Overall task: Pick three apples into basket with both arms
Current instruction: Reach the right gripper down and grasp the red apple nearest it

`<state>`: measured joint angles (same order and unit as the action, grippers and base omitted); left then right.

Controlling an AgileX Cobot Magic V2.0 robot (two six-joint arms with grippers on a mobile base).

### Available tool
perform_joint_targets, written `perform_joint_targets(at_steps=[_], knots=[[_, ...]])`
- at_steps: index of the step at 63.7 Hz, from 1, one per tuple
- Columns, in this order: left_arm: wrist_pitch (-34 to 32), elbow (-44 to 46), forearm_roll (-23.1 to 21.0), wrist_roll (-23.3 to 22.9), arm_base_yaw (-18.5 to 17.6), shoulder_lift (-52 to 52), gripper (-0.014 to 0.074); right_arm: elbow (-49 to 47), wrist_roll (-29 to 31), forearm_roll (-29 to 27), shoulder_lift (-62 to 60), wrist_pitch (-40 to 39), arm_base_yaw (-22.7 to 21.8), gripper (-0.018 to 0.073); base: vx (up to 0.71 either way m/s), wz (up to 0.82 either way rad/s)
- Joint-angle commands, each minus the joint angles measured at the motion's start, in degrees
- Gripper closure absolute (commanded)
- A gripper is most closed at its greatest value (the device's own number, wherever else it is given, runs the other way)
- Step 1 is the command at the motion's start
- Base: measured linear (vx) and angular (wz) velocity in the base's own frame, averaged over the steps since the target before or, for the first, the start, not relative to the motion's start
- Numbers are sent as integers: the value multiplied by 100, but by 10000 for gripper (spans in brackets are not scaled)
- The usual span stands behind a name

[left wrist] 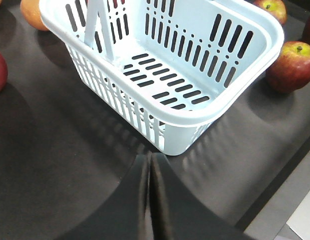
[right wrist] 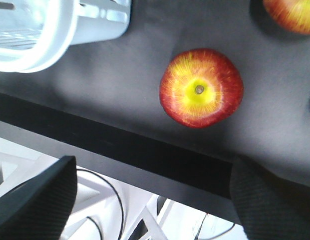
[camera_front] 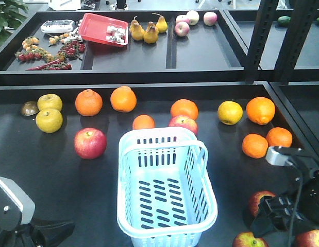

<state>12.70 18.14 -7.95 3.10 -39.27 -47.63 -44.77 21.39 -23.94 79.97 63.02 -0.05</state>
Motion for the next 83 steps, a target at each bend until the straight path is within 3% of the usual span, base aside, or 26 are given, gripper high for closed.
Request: perform_joint_targets(at_steps=[1,13,27,42,83], knots=[[-385,147,-68,-52,0,59,603,-26,67,-152,108,-24,-19,-29,0,0],[-397,147,-68,-52,0,59,603,225,-37,-65,542,-517,331,-29,0,0],[-397,147,-68,-52,0,59,603,243,-668,147,849,-1235,835,-29,0,0],[-397,147,-68,-52,0,59,603,243,-1279,710,1192,-1439,837,-29,0,0],[-397,147,-68,-52,0,59,603,249,-1262,476,2115,-2043,843,-20,0,0]])
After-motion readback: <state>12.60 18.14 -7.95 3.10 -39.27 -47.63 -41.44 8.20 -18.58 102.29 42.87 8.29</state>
